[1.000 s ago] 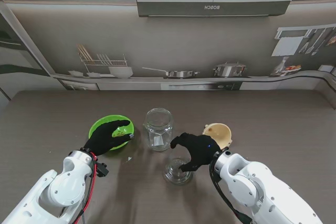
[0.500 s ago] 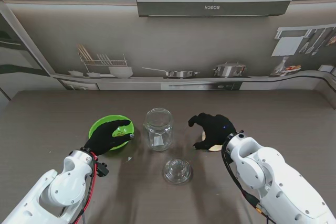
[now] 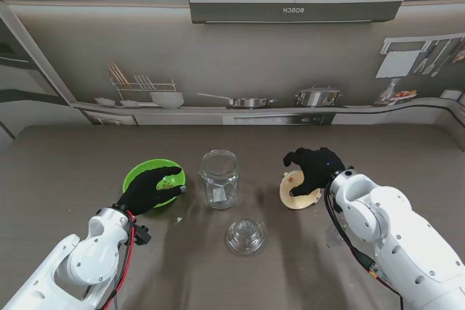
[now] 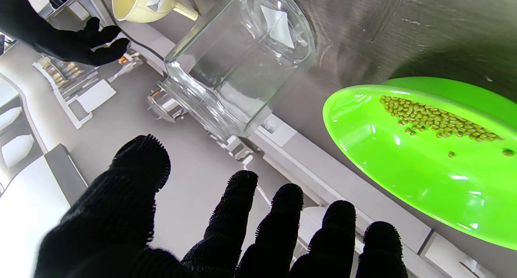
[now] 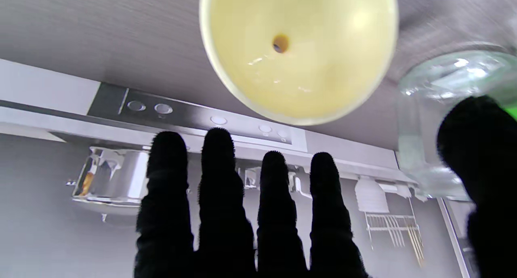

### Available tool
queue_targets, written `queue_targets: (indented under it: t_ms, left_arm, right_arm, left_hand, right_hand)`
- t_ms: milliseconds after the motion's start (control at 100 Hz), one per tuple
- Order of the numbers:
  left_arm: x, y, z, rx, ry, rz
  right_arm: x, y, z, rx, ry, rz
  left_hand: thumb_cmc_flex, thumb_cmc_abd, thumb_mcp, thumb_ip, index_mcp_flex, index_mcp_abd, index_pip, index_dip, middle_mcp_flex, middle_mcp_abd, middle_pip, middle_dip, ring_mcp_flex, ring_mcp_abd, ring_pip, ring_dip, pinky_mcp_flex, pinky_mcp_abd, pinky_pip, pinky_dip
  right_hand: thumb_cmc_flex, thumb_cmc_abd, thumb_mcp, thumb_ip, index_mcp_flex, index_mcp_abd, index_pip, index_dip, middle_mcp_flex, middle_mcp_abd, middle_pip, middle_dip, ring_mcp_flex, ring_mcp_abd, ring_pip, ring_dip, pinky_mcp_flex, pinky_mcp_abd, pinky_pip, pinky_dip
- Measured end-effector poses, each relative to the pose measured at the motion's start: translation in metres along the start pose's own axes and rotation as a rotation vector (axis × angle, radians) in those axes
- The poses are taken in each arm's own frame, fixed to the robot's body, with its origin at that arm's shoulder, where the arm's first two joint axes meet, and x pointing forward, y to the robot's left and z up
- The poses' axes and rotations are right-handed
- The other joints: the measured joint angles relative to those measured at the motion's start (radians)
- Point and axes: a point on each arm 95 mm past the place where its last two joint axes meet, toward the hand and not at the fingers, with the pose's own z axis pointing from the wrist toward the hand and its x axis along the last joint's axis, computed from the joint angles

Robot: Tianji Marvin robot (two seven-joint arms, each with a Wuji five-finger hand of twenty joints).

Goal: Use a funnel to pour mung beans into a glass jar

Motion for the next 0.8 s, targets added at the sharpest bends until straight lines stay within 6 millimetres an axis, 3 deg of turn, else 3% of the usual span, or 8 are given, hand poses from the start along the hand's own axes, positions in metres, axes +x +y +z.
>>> queue_targets:
  t_ms: [490,620,800]
  left_arm:
    - [0.0,0.001,0.001,-0.015,-0.01,-0.005]
    - [0.0,0.001,0.001,-0.016,-0.012,-0.006]
    - [-0.001,0.001,0.001,-0.021,-0.017,-0.012]
  right_arm:
    - [-0.025,-0.03,0.043,0.076,-0.042,-0.043]
    - [-0.026,-0.034,0.053,0.088,-0.041,-0.035]
    - [-0.028,-0.039,0.065,0.086,-0.049,0.018]
  left_hand:
    - [0.0,0.0,0.0,0.0,0.0,0.0,0.0,0.0,0.0,0.0,0.0,0.0,0.0,0.0,0.0,0.0,0.0,0.0,0.0,0.0]
    - [0.0,0.0,0.0,0.0,0.0,0.0,0.0,0.0,0.0,0.0,0.0,0.0,0.0,0.0,0.0,0.0,0.0,0.0,0.0,0.0]
    - [0.001,0.03,-0.001,0.0,0.0,0.0,0.0,0.0,0.0,0.0,0.0,0.0,0.0,0.0,0.0,0.0,0.0,0.0,0.0,0.0]
  right_hand:
    - [0.001,-0.011,0.032,0.0,0.013,0.015,0.032,0.0,0.054,-0.002,0.036,0.0,0.07,0.001,0.049,-0.001,0.068,0.0,0.039,0.0]
    - [0.031,-0.012,0.063,0.0,0.068,0.014,0.069,0.0,0.132,-0.003,0.047,-0.006,0.157,-0.003,0.091,0.016,0.123,0.0,0.104,0.0]
    - [0.147,-0.012,0.139,0.01,0.25,0.001,0.19,0.0,0.346,-0.05,0.14,0.072,0.35,-0.089,0.245,0.111,0.258,-0.023,0.247,0.003]
